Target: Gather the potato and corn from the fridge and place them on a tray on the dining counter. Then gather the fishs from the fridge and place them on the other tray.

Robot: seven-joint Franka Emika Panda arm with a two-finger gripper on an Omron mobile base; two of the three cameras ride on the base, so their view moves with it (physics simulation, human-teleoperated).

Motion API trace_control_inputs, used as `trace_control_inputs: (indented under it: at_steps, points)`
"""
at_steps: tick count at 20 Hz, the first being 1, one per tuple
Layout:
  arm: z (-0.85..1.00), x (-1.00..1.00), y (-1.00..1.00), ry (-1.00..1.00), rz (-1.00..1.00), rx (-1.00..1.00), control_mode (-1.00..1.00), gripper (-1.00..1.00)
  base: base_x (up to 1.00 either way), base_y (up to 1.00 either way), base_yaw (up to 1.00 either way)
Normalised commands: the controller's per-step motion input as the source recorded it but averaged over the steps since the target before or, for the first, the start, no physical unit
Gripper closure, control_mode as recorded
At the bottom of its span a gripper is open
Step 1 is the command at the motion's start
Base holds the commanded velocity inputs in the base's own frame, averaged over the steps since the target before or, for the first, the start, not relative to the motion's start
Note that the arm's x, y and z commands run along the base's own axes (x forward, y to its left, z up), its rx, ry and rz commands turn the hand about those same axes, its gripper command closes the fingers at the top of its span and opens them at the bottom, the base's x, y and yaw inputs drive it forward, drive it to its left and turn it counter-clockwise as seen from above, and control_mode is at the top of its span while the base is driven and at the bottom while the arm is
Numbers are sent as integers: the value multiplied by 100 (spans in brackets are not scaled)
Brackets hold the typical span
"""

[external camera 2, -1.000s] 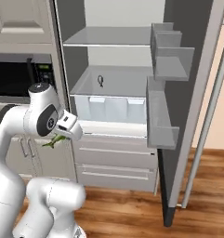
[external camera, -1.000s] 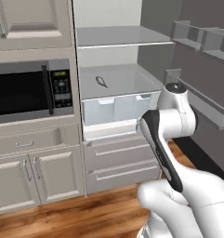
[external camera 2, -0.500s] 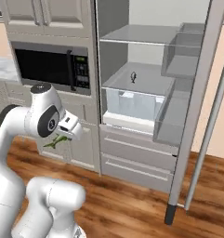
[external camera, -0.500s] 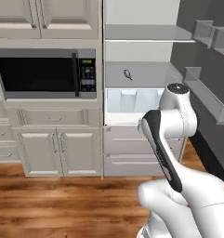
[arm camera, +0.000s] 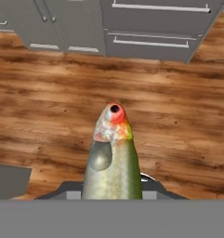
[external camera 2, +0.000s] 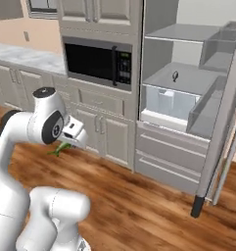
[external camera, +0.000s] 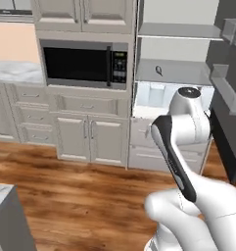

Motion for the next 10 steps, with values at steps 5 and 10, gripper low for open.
trace_control_inputs:
  at_steps: [5, 10]
  points:
    - [0, 0, 0, 0, 0, 0, 100, 100, -19, 67, 48]
    - [0, 0, 0, 0, 0, 0, 100, 100, -60, 65, 54]
